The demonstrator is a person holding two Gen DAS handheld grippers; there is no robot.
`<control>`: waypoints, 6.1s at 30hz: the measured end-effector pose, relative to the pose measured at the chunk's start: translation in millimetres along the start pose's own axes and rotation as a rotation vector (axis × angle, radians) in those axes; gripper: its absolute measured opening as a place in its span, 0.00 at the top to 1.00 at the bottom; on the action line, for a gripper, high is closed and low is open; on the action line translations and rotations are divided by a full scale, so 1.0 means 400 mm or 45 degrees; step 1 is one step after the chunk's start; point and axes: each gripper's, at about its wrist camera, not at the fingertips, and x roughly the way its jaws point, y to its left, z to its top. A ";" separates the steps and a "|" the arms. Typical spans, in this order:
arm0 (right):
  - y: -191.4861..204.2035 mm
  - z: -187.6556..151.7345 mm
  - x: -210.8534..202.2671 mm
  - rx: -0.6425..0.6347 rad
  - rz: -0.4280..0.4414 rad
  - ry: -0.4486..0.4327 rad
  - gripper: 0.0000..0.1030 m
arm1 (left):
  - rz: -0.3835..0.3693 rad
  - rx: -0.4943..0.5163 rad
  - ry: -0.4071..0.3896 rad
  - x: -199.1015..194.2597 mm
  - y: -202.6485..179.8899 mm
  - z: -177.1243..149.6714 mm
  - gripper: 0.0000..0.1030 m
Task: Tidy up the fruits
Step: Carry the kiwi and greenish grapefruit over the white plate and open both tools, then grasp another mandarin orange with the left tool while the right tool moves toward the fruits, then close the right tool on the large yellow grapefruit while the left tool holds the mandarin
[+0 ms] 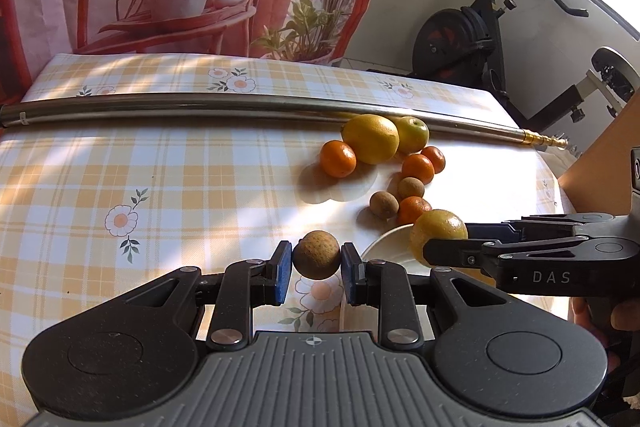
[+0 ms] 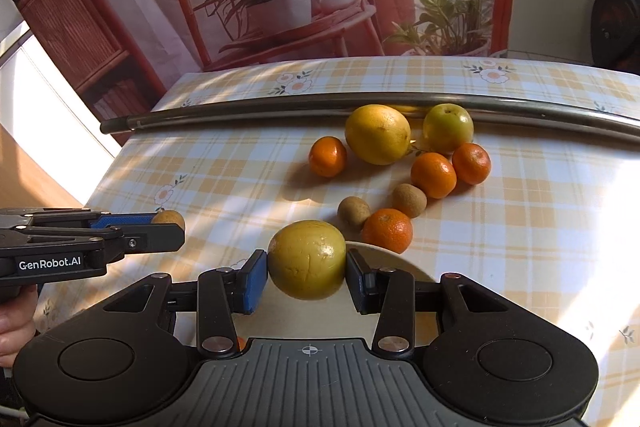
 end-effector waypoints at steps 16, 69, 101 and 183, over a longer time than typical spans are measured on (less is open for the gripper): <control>-0.124 -0.087 -0.027 0.203 -0.103 0.098 0.62 | -0.058 0.158 0.107 0.066 -0.122 -0.041 0.73; -0.140 -0.055 -0.095 0.143 -0.194 -0.047 0.61 | 0.024 0.104 0.006 0.029 -0.070 0.002 0.63; -0.233 0.040 -0.095 0.164 -0.277 -0.151 0.62 | 0.010 0.243 -0.082 0.170 -0.088 0.136 0.63; 0.002 0.278 0.276 -0.577 -0.237 0.049 0.50 | 0.148 -0.005 -0.183 0.036 0.039 0.088 0.64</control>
